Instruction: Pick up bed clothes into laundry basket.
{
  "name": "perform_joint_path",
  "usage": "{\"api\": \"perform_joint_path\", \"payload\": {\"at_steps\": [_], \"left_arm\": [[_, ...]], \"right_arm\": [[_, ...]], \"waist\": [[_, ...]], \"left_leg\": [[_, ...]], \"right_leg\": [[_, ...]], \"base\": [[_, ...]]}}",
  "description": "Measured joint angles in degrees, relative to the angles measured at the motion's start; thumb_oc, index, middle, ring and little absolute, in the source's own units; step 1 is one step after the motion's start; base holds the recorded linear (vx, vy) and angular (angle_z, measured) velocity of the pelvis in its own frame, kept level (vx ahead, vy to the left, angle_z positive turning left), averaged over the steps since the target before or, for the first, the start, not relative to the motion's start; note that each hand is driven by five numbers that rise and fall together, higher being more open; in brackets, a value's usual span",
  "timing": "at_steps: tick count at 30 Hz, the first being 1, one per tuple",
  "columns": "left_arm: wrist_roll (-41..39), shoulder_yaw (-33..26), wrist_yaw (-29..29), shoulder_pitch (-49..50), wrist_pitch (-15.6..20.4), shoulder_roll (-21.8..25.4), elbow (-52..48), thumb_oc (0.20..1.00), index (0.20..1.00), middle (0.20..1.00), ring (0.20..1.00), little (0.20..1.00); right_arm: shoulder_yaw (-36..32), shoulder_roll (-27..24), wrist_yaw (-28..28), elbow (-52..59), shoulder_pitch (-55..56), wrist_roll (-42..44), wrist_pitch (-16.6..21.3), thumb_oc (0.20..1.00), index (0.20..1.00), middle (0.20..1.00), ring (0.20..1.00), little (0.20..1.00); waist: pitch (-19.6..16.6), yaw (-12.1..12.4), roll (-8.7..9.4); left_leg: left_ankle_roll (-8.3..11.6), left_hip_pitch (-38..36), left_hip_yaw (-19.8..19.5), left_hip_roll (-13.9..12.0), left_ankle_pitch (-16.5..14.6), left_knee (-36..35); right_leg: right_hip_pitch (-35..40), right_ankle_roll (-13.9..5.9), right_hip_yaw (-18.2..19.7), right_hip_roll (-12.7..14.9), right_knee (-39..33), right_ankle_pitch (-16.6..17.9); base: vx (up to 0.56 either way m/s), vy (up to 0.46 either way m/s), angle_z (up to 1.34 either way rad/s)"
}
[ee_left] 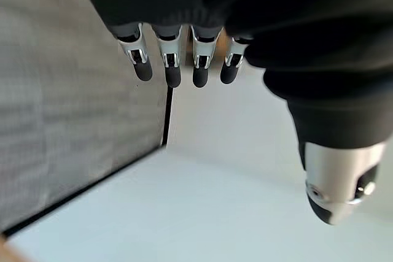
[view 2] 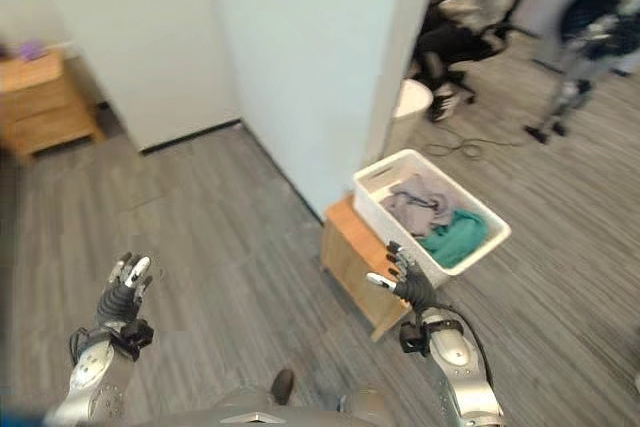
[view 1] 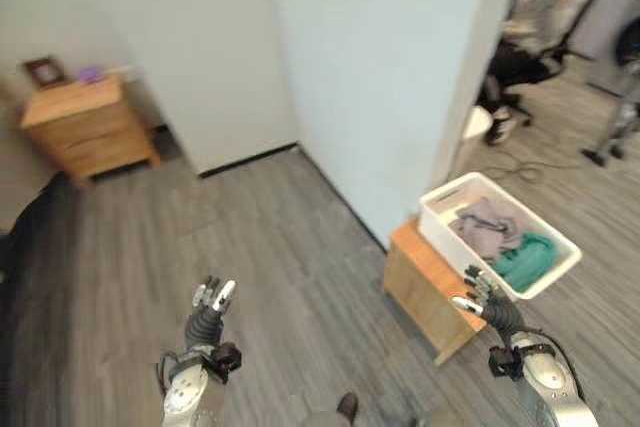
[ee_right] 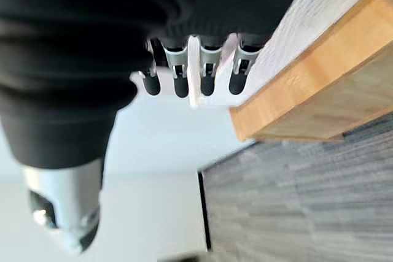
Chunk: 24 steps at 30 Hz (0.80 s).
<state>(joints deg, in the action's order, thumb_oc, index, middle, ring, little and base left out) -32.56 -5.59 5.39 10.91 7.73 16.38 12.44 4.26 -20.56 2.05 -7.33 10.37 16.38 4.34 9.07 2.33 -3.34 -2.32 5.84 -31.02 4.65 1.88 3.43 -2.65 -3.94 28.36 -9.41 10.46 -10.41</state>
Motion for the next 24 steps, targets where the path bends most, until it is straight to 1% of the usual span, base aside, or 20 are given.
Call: {"api": "perform_joint_path", "payload": {"at_steps": [1,2,3,5,6,7,8,9,10,11,13,15,16,17,18,19,20,22,23,24], "left_arm": [[-0.04,1.11,0.02,-0.83,0.16,-0.53,0.43,1.0,1.0,1.0,1.0,1.0],[-0.13,3.6,-0.57,-4.22,0.65,-0.98,0.93,1.0,1.0,1.0,1.0,1.0],[-0.15,3.75,-1.4,-5.89,1.28,-2.38,0.87,1.0,1.0,1.0,1.0,1.0],[-0.33,4.75,-1.64,-5.81,1.21,-4.32,1.18,1.0,1.0,1.0,1.0,1.0],[-0.46,4.89,-1.77,-4.39,1.26,-4.99,0.47,1.0,1.0,1.0,1.0,1.0],[-0.49,5.0,-1.84,-2.21,1.35,-5.78,-0.43,1.0,1.0,1.0,1.0,1.0],[-0.6,5.16,-1.82,-1.12,1.44,-6.19,-0.2,1.0,1.0,1.0,1.0,1.0],[-0.7,6.19,-1.97,-0.93,1.33,-6.25,0.99,1.0,1.0,1.0,1.0,1.0],[-0.71,6.97,-2.35,-2.1,0.73,-5.48,2.7,1.0,1.0,1.0,1.0,1.0],[-0.72,7.11,-2.31,-0.56,0.8,-4.61,1.63,1.0,1.0,1.0,1.0,1.0],[-0.7,6.96,-2.42,2.96,0.49,-3.94,-0.42,1.0,1.0,1.0,1.0,1.0],[-0.68,7.21,-2.54,2.87,0.3,-3.88,-0.36,1.0,1.0,1.0,1.0,1.0],[-0.03,8.18,-3.53,1.84,0.27,-3.95,-0.81,1.0,1.0,1.0,1.0,1.0],[0.04,8.72,-3.57,0.74,0.26,-4.0,-0.75,1.0,1.0,1.0,1.0,1.0],[0.13,9.79,-3.67,0.27,0.39,-4.46,-0.71,1.0,1.0,1.0,1.0,1.0],[0.12,10.27,-3.81,-1.6,0.35,-4.92,0.49,1.0,1.0,1.0,1.0,1.0],[0.11,10.31,-3.57,-1.74,0.31,-4.92,-0.16,1.0,1.0,1.0,1.0,1.0],[0.21,10.16,-3.59,-0.95,0.4,-3.71,-1.48,1.0,1.0,1.0,1.0,1.0],[0.68,10.43,-3.64,-1.13,0.35,-2.11,-0.97,1.0,1.0,1.0,1.0,1.0],[2.1,10.47,-3.66,-1.38,0.35,-0.67,-0.77,1.0,1.0,1.0,1.0,1.0]], "right_arm": [[-0.36,-0.55,-0.17,0.46,0.72,0.12,0.35,1.0,1.0,1.0,1.0,1.0],[-1.18,-0.8,-0.07,1.38,4.21,0.52,0.97,1.0,1.0,1.0,1.0,1.0],[-0.99,-0.92,0.48,1.1,4.75,0.52,0.81,1.0,1.0,1.0,1.0,1.0],[-1.24,-1.02,1.02,0.77,5.27,0.6,0.52,1.0,1.0,1.0,1.0,1.0],[-1.53,-1.5,1.19,1.41,5.43,0.7,0.84,1.0,1.0,1.0,1.0,1.0],[-1.67,-3.8,1.79,1.39,4.9,1.65,1.14,1.0,1.0,1.0,1.0,1.0],[-1.98,-5.05,1.98,1.22,4.23,1.81,1.15,1.0,1.0,1.0,1.0,1.0],[-2.83,-6.23,1.87,1.56,4.45,2.09,1.2,1.0,1.0,1.0,1.0,1.0],[-3.88,-6.74,1.69,2.24,6.24,2.63,0.96,1.0,1.0,1.0,1.0,1.0],[-4.0,-6.47,1.65,2.75,6.14,2.75,1.01,1.0,1.0,1.0,1.0,1.0],[-4.88,-5.81,0.69,3.71,3.41,3.94,1.37,1.0,1.0,1.0,1.0,1.0],[-5.8,-4.92,0.34,4.15,3.66,4.44,1.48,1.0,1.0,1.0,1.0,1.0],[-7.32,-3.29,-0.41,4.82,5.3,5.38,1.83,1.0,1.0,1.0,1.0,1.0],[-8.13,-3.1,-0.52,4.94,5.86,5.94,1.92,1.0,1.0,1.0,1.0,1.0],[-8.44,-3.25,-0.28,5.81,7.5,6.46,2.19,1.0,1.0,1.0,1.0,1.0],[-9.37,-1.67,-0.5,4.69,8.31,6.84,2.02,1.0,1.0,1.0,1.0,1.0],[-8.13,-1.36,-0.31,4.59,8.45,7.18,1.66,1.0,1.0,1.0,1.0,1.0],[-5.88,-0.24,0.48,4.73,8.81,7.17,1.56,1.0,1.0,1.0,1.0,1.0],[-5.34,0.4,1.17,4.49,9.24,7.16,1.43,1.0,1.0,1.0,1.0,1.0],[-4.79,0.47,1.49,4.51,9.36,7.13,1.43,1.0,1.0,1.0,1.0,1.0]], "waist": [[-0.01,-0.81,-0.71],[0.42,-2.28,0.61],[1.95,-3.02,2.55],[2.39,-3.57,5.2],[2.39,-3.45,5.77],[1.91,-3.53,4.58],[1.96,-2.6,3.44],[2.02,-3.7,2.32],[2.77,-4.96,4.56],[2.81,-5.38,6.31],[2.2,-5.1,6.24],[2.03,-5.69,5.83],[0.29,-8.43,3.99],[-0.04,-9.62,3.4],[-1.94,-10.15,-0.48],[-2.51,-9.83,-0.67],[-2.2,-9.81,0.0],[-2.19,-9.36,0.96],[-1.86,-9.97,1.55],[-1.53,-10.5,1.81]], "left_leg": [[2.6,1.0,-3.86,0.36,0.87,0.2],[3.68,2.24,-5.96,1.73,-0.73,-0.82],[2.34,2.46,-4.98,4.0,-3.46,0.07],[3.96,3.25,-2.26,5.85,-4.13,8.03],[4.59,2.9,-0.86,4.4,-4.75,9.35],[5.02,-0.33,0.88,0.03,-5.01,7.87],[4.32,-1.2,3.51,-2.43,-5.5,6.42],[0.92,-0.93,12.91,-5.44,-8.28,4.82],[-2.11,-0.89,29.13,-10.1,-10.07,2.12],[1.94,1.03,36.26,-11.17,-9.69,6.1],[3.83,1.15,41.84,-11.89,-9.69,13.24],[4.34,0.17,45.26,-12.51,-10.03,14.13],[4.97,-3.64,55.35,-14.48,-10.47,13.65],[4.64,-5.19,57.01,-15.17,-10.0,11.83],[4.11,-7.72,57.51,-15.3,-8.74,5.47],[5.78,-9.2,55.8,-12.36,-6.12,0.01],[4.58,-9.94,54.97,-10.68,-4.37,-2.08],[3.11,-10.35,50.89,-7.57,-3.48,-4.26],[1.57,-9.98,48.22,-6.74,-3.16,-4.21],[0.81,-9.58,46.62,-6.42,-2.75,-4.49]], "right_leg": [[1.07,0.88,3.62,-2.06,-0.11,0.71],[1.64,4.69,3.74,-2.7,-1.43,2.33],[1.82,6.4,-2.41,1.22,-2.42,6.45],[1.64,6.4,-7.95,4.37,-2.37,7.29],[1.81,6.73,-10.42,4.65,-2.81,7.3],[0.76,6.8,-12.5,3.29,-1.75,6.46],[0.69,7.3,-14.68,2.53,-0.56,6.15],[0.73,7.61,-20.28,3.08,-0.58,6.41],[0.47,7.88,-26.56,6.76,-0.1,5.94],[0.8,7.72,-29.01,9.6,-0.64,5.23],[1.77,6.89,-35.11,13.03,-3.0,6.57],[2.96,6.1,-38.39,14.54,-4.53,7.14],[4.53,4.11,-47.11,17.4,-5.66,7.55],[4.59,3.31,-47.88,17.63,-5.25,7.22],[3.84,0.99,-50.7,17.73,-3.57,6.41],[3.48,0.16,-52.19,19.79,-2.05,6.32],[2.88,-0.07,-51.44,21.15,-1.2,6.81],[2.02,-1.15,-48.09,24.37,3.64,6.83],[-2.49,-2.8,-42.18,25.45,12.81,5.63],[-4.75,-5.17,-36.4,23.93,16.09,4.26]], "base": [[-0.02,-0.447,2.16],[-0.01,-0.393,2.48],[0.0,-0.361,2.54],[0.01,-0.285,1.69],[-0.07,-0.199,1.58],[-0.18,-0.159,1.19],[-0.17,-0.162,1.27],[-0.27,-0.152,2.07],[-0.24,-0.123,2.67],[-0.27,-0.152,2.46],[-0.15,-0.089,1.43],[-0.12,-0.004,1.65],[-0.06,0.102,2.47],[-0.01,0.092,3.26],[-0.01,0.145,1.84],[-0.01,0.08,1.73],[-0.02,0.106,1.04],[-0.05,0.074,0.91],[-0.07,0.081,1.07],[-0.05,0.051,1.09]]}}
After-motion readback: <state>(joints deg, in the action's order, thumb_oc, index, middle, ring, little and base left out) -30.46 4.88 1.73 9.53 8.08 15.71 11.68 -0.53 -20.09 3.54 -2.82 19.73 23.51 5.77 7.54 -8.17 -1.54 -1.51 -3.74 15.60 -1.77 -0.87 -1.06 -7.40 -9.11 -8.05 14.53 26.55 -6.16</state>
